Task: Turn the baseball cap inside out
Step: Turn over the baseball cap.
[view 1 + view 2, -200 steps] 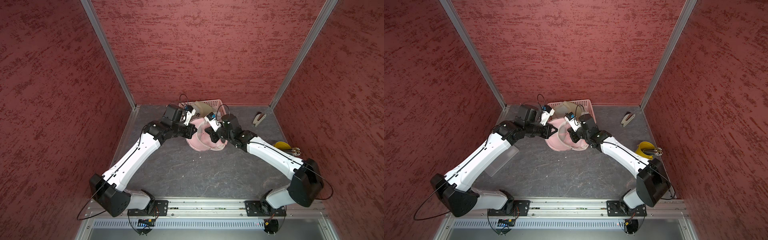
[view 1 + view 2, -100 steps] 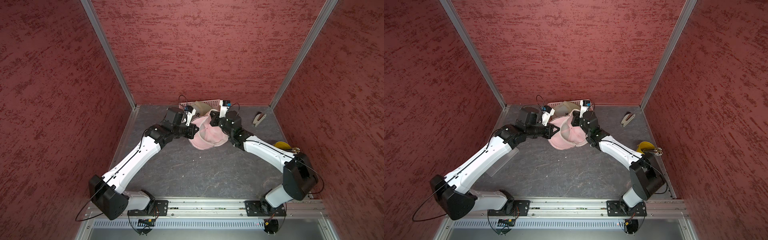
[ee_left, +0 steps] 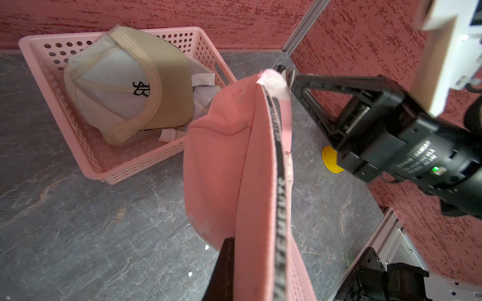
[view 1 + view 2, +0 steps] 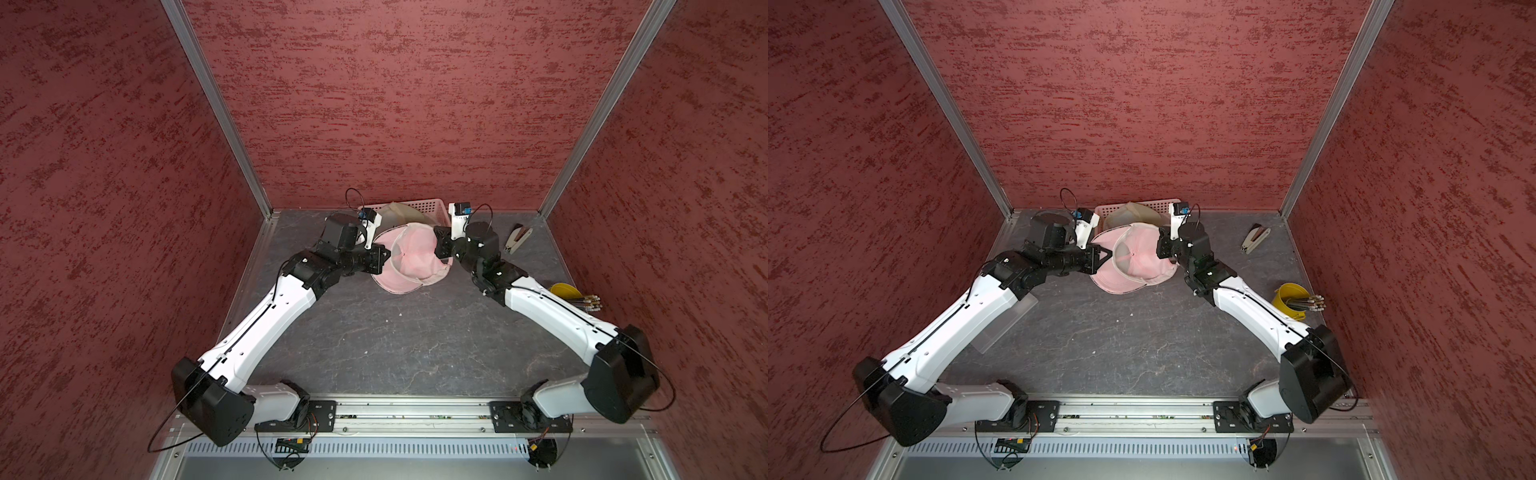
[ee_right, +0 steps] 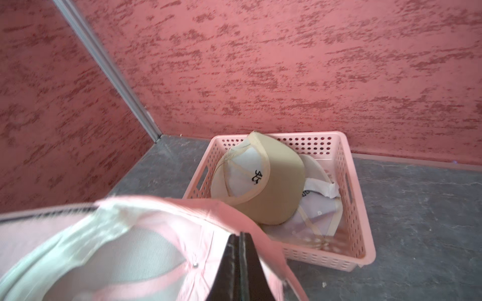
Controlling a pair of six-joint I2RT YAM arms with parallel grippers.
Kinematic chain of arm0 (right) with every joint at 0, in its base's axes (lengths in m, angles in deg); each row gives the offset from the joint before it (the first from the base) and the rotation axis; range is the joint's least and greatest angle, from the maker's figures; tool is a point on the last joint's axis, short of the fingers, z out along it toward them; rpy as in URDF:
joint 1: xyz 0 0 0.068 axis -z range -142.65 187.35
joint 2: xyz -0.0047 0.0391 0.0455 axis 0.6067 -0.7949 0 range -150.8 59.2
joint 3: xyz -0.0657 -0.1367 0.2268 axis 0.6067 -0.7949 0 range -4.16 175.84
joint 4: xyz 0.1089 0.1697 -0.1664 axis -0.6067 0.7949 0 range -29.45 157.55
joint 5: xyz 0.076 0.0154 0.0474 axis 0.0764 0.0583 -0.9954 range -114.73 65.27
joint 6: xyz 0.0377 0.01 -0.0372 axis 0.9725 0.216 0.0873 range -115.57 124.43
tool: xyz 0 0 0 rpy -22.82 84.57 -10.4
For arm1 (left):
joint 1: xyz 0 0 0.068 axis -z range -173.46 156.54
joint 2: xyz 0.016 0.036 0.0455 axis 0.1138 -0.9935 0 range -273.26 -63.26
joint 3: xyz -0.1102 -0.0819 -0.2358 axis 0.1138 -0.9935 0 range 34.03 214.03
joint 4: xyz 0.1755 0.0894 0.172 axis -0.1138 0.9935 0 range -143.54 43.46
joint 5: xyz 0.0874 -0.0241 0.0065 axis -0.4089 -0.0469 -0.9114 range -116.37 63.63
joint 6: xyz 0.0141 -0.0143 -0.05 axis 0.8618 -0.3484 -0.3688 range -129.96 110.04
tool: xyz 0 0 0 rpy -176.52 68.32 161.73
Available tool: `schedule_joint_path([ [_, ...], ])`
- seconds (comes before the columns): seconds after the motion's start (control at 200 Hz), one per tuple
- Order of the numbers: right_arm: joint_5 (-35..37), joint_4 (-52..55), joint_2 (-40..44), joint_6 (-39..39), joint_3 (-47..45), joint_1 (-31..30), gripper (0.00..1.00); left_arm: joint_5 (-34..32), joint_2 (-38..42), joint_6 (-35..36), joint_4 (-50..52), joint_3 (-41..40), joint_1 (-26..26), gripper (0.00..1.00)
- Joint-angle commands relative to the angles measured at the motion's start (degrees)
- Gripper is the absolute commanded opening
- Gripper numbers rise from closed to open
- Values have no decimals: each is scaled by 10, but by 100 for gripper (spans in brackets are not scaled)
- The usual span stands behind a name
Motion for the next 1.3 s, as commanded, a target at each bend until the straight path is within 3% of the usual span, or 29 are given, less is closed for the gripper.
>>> schedule_joint_path([
  [0.0,-86,85,10,-69,16,-4,8,0,0,10,-4,27,0,0],
  [0.245,-169,71,-21,-95,9,-18,5,-2,-10,17,7,41,2,0],
  [0.431,-174,-70,-63,10,-7,-19,3,4,-17,9,-2,40,11,0],
  [0.536,-128,-188,-76,89,-25,-19,4,7,-22,4,-6,39,20,0],
  [0.621,-96,-224,-100,124,-6,-19,5,12,-22,-6,-16,32,28,0],
  [0.836,-64,-227,-166,175,70,-18,5,9,-10,-22,-39,10,43,0],
  [1.062,12,-238,-172,188,51,-19,6,6,1,-30,-44,0,43,0],
  [1.297,-113,-300,-176,159,19,-27,7,10,0,-29,-58,-5,25,0],
])
